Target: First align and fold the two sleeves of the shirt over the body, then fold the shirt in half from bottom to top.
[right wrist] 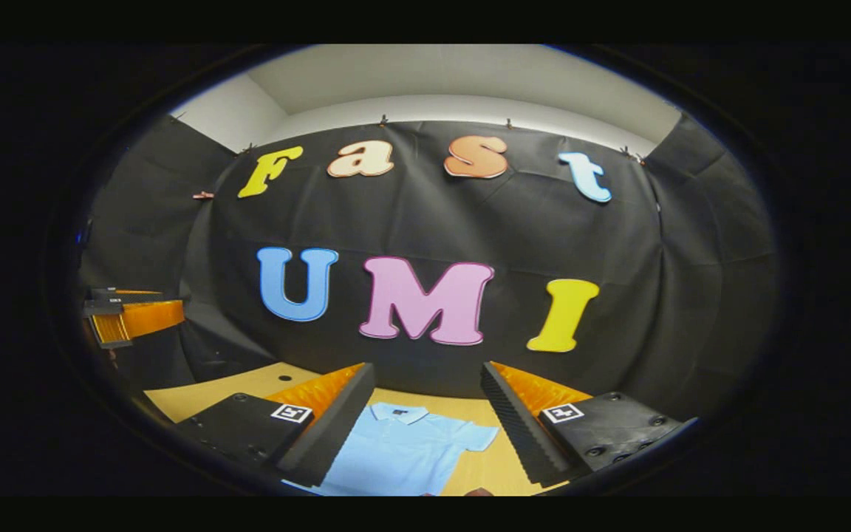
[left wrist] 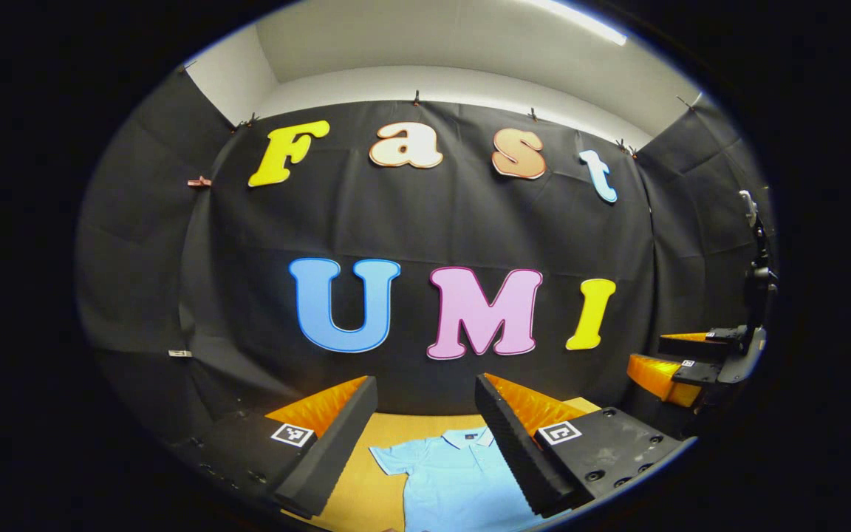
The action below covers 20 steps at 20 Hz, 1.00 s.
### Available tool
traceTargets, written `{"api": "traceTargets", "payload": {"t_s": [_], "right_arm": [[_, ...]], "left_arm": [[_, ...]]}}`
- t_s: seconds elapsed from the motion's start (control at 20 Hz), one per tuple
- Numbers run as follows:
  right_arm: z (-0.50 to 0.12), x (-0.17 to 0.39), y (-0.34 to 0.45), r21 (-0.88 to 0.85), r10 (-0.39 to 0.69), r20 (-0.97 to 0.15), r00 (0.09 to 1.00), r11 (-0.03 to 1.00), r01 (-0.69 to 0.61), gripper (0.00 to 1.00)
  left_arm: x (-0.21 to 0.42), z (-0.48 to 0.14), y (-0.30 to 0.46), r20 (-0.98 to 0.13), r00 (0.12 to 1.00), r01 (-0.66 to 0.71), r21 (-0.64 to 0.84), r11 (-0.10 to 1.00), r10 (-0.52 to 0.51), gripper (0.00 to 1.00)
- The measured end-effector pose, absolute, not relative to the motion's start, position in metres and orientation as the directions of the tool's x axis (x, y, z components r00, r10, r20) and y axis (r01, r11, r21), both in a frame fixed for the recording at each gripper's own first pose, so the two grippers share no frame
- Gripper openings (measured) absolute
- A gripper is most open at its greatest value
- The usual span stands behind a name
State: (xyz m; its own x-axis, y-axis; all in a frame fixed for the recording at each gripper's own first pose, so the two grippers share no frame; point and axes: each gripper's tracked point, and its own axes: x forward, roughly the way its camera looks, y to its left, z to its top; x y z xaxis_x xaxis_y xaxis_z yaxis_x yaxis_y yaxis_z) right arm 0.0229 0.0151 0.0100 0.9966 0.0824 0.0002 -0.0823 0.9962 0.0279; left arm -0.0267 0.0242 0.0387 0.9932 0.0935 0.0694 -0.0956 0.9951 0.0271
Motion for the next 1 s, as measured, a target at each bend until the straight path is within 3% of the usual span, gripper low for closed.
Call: {"api": "traceTargets", "payload": {"t_s": [0.6, 1.0], "right_arm": [[0.036, 0.069, 0.057, -0.004, 0.14, 0.022, 0.99, 0.99, -0.14, 0.97], [0.045, 0.068, 0.069, -0.027, 0.126, 0.03, 0.992, 0.992, -0.125, 0.97]], "left_arm": [[-0.071, 0.05, 0.079, 0.104, 0.972, -0.212, 0.023, 0.977, 0.209, 0.95], [-0.086, 0.052, 0.101, 0.111, 0.972, -0.21, 0.024, 0.977, 0.206, 0.94]]}}
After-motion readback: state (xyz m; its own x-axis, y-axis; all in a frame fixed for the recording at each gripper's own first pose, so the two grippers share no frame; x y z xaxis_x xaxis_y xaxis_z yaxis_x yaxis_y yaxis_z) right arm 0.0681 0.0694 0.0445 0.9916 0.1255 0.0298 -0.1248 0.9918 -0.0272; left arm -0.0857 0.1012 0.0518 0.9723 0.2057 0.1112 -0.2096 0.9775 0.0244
